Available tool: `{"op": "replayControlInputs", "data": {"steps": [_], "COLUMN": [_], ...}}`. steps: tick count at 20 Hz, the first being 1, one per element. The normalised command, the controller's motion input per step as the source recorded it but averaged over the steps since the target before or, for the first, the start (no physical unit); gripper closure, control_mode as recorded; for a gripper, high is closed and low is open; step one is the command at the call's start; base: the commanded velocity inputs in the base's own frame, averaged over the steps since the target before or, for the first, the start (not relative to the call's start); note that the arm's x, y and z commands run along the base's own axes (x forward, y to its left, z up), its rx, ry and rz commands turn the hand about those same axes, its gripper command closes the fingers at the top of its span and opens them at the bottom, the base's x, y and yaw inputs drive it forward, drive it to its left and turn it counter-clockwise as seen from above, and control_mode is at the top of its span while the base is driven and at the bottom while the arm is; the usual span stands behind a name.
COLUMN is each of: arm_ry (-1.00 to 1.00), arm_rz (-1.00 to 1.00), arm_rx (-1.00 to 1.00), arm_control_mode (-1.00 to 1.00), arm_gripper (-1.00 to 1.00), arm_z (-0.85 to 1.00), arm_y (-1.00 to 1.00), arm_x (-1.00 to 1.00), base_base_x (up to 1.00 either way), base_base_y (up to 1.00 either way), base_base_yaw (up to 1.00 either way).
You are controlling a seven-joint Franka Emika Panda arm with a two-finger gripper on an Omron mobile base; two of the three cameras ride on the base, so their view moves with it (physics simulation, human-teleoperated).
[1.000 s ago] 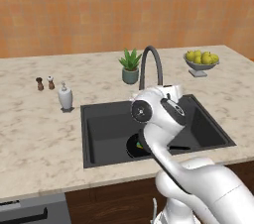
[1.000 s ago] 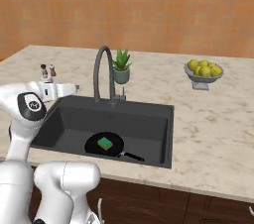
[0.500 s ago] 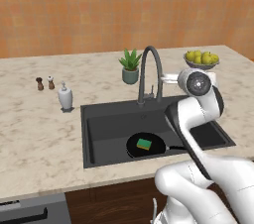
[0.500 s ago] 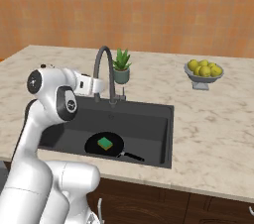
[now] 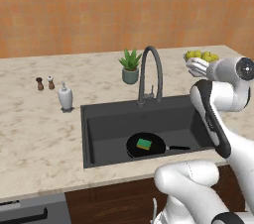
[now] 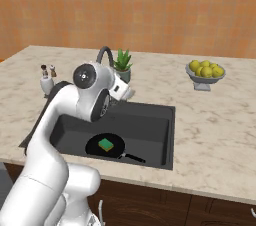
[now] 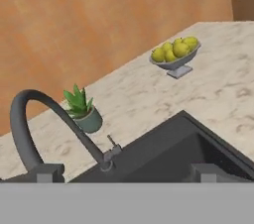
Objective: Pick the pan and sponge and place them into the sink. Then turn on the water.
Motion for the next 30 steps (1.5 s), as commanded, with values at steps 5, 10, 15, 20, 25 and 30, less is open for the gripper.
{"op": "replayControlInputs", "data": {"steps": [5, 10, 15, 20, 25, 30], "arm_ry": [0.0, 0.08, 0.13, 0.1, 0.18, 0.36], "arm_rz": [-0.01, -0.05, -0.05, -0.03, -0.01, 0.0], "arm_rx": [0.52, 0.48, 0.38, 0.37, 0.26, 0.28], "arm_control_mode": [-1.0, -1.0, -1.0, -1.0, -1.0, -1.0], "arm_gripper": [-1.0, -1.0, -1.0, -1.0, -1.0, -1.0], "arm_z": [0.04, 0.0, -0.02, -0.39, -0.75, -0.48], "arm_y": [-0.49, -0.28, -0.08, -0.01, 0.0, 0.0], "arm_x": [0.18, 0.43, 0.56, 0.38, 0.38, 0.45], "base_base_x": [0.0, 0.0, 0.0, 0.0, 0.0, 0.0], "base_base_y": [0.0, 0.0, 0.0, 0.0, 0.0, 0.0], "base_base_yaw": [0.0, 0.0, 0.0, 0.0, 0.0, 0.0]}}
